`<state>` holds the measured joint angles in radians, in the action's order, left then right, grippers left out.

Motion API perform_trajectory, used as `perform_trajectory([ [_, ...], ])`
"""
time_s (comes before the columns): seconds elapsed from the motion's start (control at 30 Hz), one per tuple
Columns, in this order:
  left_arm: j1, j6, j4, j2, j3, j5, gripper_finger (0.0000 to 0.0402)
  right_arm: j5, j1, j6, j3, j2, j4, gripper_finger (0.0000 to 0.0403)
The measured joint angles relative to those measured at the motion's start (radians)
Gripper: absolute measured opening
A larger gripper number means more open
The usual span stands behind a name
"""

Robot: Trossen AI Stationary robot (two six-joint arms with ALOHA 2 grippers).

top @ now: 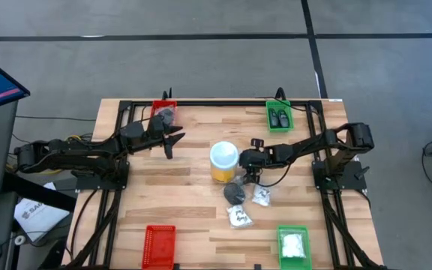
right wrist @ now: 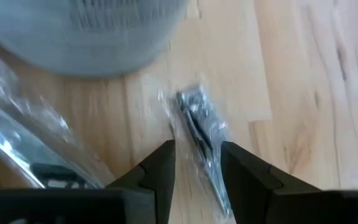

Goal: Pick & Place Travel size toiletries
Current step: Put the nail cutter into the bottom orange bin

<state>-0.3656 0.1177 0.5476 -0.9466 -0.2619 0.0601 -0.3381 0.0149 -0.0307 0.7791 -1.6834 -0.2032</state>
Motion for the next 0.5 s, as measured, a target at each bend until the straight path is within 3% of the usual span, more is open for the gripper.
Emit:
perform_trajectory([
  [0.5,0.0,0.0,-0.001,0.0,0.0,-0.001,0.0131,0.006,0.078,-0.003,-0.001,-0.006,0.003,0.0118],
])
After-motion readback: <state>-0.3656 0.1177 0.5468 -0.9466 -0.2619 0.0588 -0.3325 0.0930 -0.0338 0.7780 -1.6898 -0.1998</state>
